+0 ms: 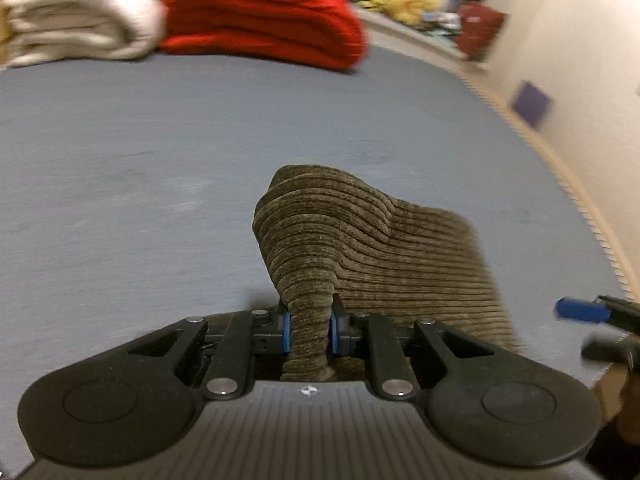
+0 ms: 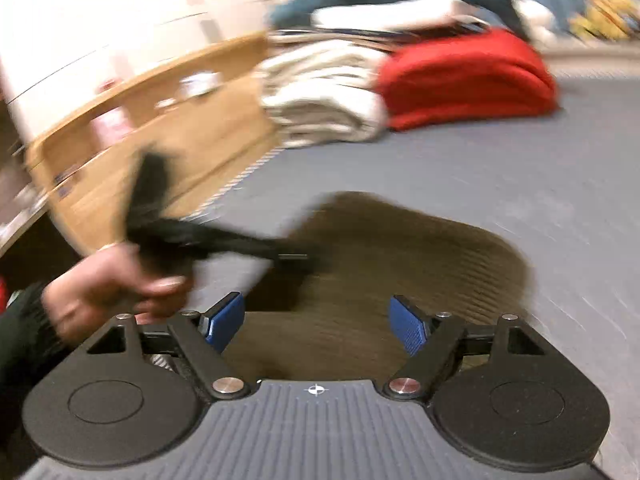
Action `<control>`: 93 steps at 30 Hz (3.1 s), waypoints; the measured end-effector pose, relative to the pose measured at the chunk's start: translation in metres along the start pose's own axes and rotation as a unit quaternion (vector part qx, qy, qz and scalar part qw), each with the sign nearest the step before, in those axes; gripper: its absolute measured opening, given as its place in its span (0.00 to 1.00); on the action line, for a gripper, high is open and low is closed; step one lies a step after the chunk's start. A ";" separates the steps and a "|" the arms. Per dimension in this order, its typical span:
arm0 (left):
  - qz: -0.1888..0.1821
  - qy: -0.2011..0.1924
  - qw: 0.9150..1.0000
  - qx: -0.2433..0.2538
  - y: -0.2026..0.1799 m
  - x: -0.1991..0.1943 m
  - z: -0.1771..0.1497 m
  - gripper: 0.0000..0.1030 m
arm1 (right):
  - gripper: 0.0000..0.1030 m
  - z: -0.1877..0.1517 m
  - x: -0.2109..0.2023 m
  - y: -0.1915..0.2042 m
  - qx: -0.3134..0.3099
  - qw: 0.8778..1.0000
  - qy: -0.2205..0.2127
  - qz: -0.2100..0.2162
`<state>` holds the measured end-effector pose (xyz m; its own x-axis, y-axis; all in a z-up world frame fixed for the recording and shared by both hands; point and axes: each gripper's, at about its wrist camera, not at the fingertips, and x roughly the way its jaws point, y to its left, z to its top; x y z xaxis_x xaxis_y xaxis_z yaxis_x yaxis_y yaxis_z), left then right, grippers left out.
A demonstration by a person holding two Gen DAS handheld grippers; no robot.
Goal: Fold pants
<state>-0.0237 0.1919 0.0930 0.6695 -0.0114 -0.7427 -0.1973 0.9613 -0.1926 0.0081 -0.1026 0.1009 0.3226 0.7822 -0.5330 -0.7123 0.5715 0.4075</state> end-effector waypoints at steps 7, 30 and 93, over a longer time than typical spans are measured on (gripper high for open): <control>0.062 0.043 0.995 -0.063 0.071 0.002 -0.011 0.66 | 0.86 -0.021 0.056 -0.044 0.116 0.988 0.080 -0.059; -0.043 0.066 0.994 -0.069 0.067 0.042 -0.009 0.45 | 0.39 -0.018 0.100 -0.040 0.194 0.978 0.075 -0.026; 0.105 -0.056 0.992 0.033 -0.196 0.029 -0.007 0.88 | 0.97 0.028 0.020 -0.093 0.033 0.953 0.011 -0.301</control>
<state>0.0291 0.0007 0.1050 0.6952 0.2188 -0.6847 -0.2957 0.9553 0.0050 0.0981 -0.1327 0.0730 0.6468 0.3036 -0.6997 -0.3612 0.9299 0.0695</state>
